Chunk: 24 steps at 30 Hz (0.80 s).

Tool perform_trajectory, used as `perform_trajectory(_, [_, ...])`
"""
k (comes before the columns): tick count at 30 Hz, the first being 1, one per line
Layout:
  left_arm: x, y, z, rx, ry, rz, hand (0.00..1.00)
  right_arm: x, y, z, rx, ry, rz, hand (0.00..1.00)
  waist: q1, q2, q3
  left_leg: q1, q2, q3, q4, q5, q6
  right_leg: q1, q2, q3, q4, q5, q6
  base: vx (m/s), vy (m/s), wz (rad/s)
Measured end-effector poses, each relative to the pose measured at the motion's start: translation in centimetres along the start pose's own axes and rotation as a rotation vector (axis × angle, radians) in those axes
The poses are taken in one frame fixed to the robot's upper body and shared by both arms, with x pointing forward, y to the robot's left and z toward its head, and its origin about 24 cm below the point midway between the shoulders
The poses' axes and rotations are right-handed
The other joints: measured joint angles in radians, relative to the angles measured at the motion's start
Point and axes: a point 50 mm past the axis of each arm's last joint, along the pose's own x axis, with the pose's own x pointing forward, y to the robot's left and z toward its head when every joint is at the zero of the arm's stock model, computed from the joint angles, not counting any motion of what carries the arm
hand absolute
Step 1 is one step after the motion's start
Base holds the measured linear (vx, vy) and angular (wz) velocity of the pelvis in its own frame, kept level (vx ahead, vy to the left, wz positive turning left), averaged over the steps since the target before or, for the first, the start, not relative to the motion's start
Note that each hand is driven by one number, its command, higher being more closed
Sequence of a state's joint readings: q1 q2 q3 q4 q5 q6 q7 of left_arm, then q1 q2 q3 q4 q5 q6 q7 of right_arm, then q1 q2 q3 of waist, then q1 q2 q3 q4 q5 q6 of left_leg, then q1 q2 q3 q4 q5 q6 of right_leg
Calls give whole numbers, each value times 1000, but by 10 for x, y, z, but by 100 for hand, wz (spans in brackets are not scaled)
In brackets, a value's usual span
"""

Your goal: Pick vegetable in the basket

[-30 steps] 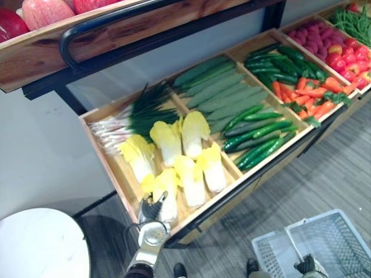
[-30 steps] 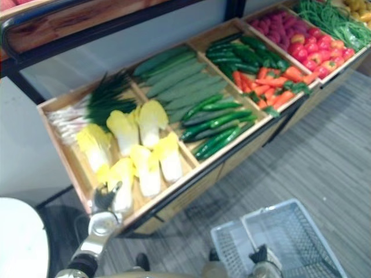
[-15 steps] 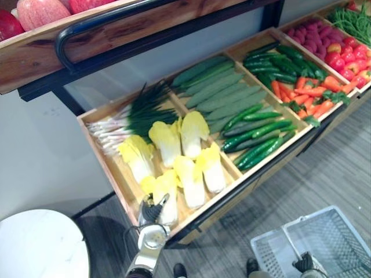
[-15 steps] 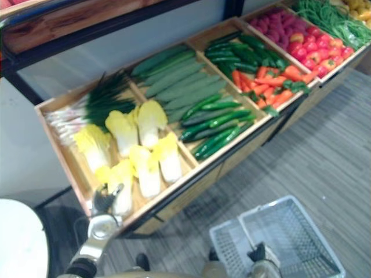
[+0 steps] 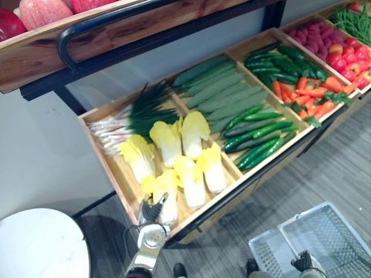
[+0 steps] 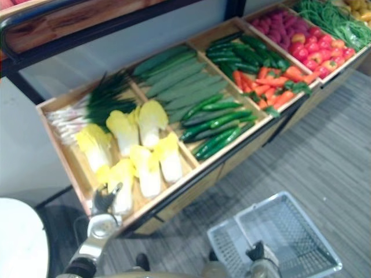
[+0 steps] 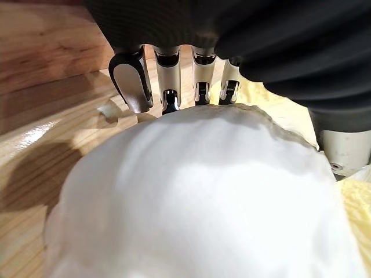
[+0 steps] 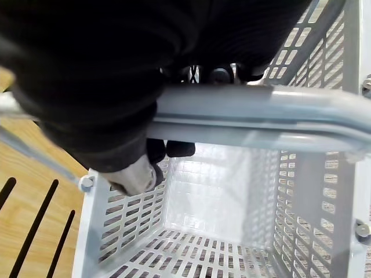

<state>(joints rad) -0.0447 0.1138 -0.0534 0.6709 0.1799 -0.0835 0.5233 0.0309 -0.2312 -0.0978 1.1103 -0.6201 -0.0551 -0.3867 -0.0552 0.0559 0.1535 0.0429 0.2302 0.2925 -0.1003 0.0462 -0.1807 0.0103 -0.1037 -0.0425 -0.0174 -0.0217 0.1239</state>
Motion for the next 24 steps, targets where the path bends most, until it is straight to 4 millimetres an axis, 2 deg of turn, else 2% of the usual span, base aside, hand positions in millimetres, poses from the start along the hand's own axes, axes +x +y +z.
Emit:
perform_trajectory(6, [0,0,6,-5,-21,-3,100,0,1,2,-17,-17,7,100,0,-1,-1,0,0,-1,1,0,0,0,0,-1,-1,0,0,0,0,0])
perform_trajectory(12, [-12,-4,9,-5,-64,-72,100,-1,2,2,-8,-15,8,100,0,-3,-2,-4,0,-5,4,0,0,0,-1,-7,-1,0,0,0,0,0])
perform_trajectory(24, [-35,-2,47,-33,-299,-135,100,-1,-1,0,19,-10,-13,100,3,-8,0,-31,-14,-60,4,11,14,12,-14,-63,2,-3,4,-3,2,13])
